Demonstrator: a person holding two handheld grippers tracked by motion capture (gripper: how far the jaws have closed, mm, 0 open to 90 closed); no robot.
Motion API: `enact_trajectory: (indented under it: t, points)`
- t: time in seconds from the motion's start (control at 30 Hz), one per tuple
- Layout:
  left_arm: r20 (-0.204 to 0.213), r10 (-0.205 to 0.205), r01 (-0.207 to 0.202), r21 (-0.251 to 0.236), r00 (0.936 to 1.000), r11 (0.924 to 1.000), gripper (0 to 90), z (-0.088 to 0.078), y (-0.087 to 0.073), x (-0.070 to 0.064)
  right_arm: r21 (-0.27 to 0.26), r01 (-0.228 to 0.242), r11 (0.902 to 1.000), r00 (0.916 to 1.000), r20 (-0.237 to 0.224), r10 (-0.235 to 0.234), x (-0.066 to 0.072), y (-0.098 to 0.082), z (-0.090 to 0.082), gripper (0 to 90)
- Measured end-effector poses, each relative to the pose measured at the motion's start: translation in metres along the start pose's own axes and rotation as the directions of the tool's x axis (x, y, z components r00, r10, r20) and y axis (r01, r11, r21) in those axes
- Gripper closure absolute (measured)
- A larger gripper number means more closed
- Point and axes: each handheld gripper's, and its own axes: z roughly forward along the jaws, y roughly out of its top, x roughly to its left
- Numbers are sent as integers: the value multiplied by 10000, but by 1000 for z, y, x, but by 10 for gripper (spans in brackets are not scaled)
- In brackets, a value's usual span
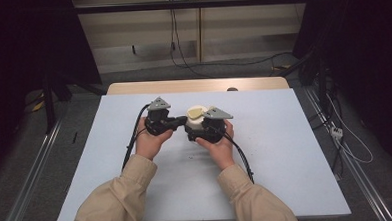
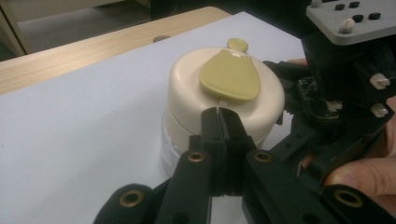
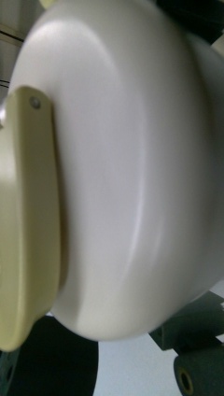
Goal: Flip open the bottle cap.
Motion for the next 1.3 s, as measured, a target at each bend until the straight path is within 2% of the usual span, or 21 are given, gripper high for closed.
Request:
enact_trajectory:
  t: [1.3]
  points:
    - [142,70,-71,73,9999,9999,900,1,11,-2,-23,-20,10000,10000,-15,20,0,-1,0,54]
